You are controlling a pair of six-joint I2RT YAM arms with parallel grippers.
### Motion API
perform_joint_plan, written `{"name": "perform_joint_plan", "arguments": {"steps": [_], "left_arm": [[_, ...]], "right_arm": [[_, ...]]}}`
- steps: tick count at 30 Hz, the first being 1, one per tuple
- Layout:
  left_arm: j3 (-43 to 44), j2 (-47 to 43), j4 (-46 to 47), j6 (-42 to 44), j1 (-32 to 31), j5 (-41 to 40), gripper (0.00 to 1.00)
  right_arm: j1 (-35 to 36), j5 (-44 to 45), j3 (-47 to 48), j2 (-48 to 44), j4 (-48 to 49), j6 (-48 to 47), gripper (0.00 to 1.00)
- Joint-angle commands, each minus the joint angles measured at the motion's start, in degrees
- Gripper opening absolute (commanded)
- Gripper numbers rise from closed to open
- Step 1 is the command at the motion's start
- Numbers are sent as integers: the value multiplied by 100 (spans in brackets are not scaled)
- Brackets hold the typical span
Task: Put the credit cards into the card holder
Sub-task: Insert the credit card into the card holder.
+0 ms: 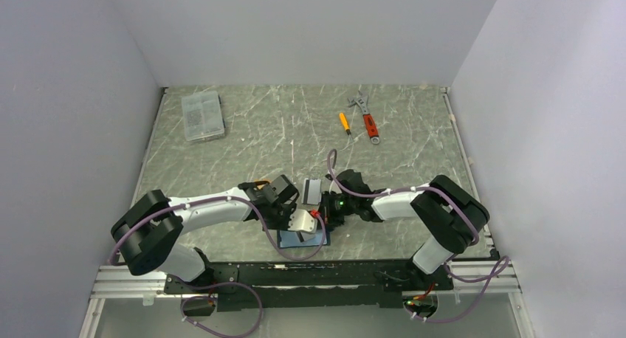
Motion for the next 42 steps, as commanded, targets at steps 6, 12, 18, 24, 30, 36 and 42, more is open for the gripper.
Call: {"name": "perform_joint_plan", "arguments": {"steps": [6, 12, 18, 24, 30, 36, 42], "left_arm": [[-189, 75, -109, -178, -248, 473, 5], [-165, -4, -88, -277, -244, 555, 5], [-154, 3, -87, -272, -244, 529, 5], [-215, -45, -71, -214, -196, 443, 5], [-139, -14, -46, -196, -193, 373, 5], [-59, 50, -34, -198, -188, 363, 5], [-38, 52, -12, -221, -190, 356, 6]], "right_arm": [[576, 439, 427, 68, -364, -334, 0], [694, 176, 240, -33, -319, -450, 0], [551, -16, 32, -250, -318, -411, 14], [64, -363, -363, -697, -63, -265, 28], [69, -408, -280, -606, -114, -274, 15], [261, -330, 64, -187, -252, -370, 1], [540, -194, 493, 85, -550, -521, 0]]}}
